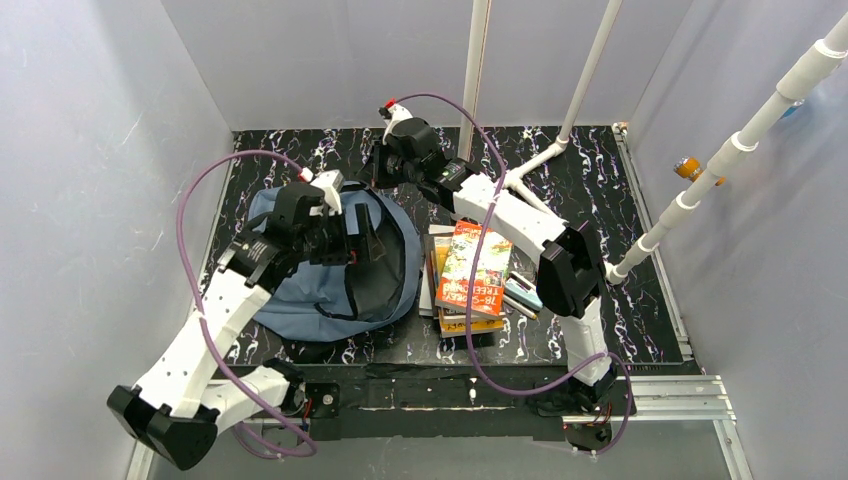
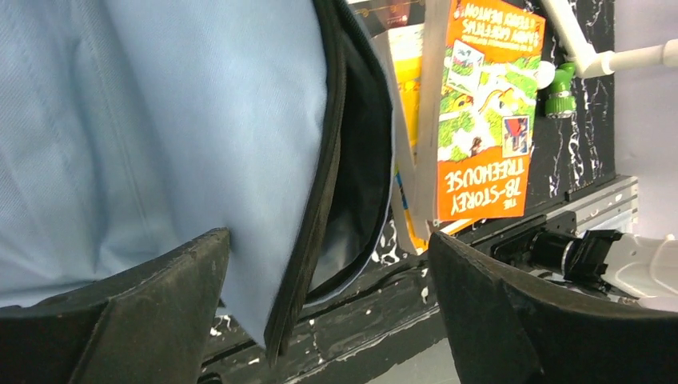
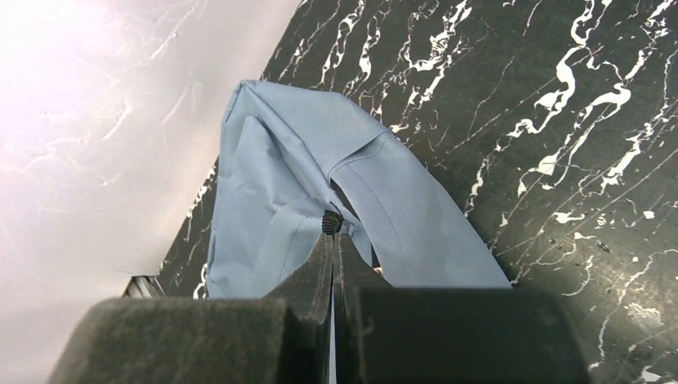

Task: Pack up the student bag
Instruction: Unzip the student bag at the center of the board.

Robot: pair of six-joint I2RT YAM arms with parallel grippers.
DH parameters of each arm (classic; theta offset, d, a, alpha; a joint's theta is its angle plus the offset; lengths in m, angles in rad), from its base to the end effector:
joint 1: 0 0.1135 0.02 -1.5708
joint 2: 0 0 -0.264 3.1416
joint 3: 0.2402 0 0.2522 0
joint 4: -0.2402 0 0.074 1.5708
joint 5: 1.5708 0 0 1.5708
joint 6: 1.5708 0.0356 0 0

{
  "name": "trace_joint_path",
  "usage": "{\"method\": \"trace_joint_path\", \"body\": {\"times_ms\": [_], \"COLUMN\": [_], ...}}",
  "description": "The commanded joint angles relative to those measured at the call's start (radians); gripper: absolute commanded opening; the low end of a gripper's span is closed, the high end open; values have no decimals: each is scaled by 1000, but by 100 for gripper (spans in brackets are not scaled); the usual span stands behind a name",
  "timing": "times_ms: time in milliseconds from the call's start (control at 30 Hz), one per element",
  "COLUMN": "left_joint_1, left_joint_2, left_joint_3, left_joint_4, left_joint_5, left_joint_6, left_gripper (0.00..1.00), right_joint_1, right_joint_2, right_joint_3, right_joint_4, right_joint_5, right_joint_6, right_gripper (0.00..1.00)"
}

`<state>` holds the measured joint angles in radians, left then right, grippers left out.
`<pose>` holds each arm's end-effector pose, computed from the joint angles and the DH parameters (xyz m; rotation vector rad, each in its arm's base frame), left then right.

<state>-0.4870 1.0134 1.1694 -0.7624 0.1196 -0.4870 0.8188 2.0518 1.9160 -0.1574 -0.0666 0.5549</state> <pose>0.1773 -0.0987 0.3726 0.0706 2.2538 -0.6713 0.3383 0.3652 0.3422 -0.3105 1.9657 0.9881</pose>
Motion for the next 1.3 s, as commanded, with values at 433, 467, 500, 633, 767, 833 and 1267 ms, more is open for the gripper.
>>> {"method": "trace_joint_path", "body": {"times_ms": [433,467,500,633,767,833,1267], "left_joint_1": [-5,-6,-5,-6,-7,-9,-12], "left_joint_2": [197,202,205,178,96,48,-6], "left_joint_3": [85,85,83,41,-16,-36,-45], "left_joint_4": [78,80,82,116,157,165,131], "left_joint_5": [-192,-188,-175,-13,189,283,356], "left_joint_6": [98,108,118,157,222,275,364], "left_gripper": [83,71,50,11,0,0,0], "right_joint_1": [31,31,31,31,29,21,-17], "right_joint_2": [-109,-111,-112,-95,-21,40,342], "right_joint_3": [-36,-41,-45,-31,39,97,385], "right_joint_4": [130,134,141,148,202,227,329], "right_joint_5": [31,37,43,63,63,36,-14], "right_joint_6": [118,121,122,104,50,25,30], "right_gripper": [1,1,1,1,1,1,1]}}
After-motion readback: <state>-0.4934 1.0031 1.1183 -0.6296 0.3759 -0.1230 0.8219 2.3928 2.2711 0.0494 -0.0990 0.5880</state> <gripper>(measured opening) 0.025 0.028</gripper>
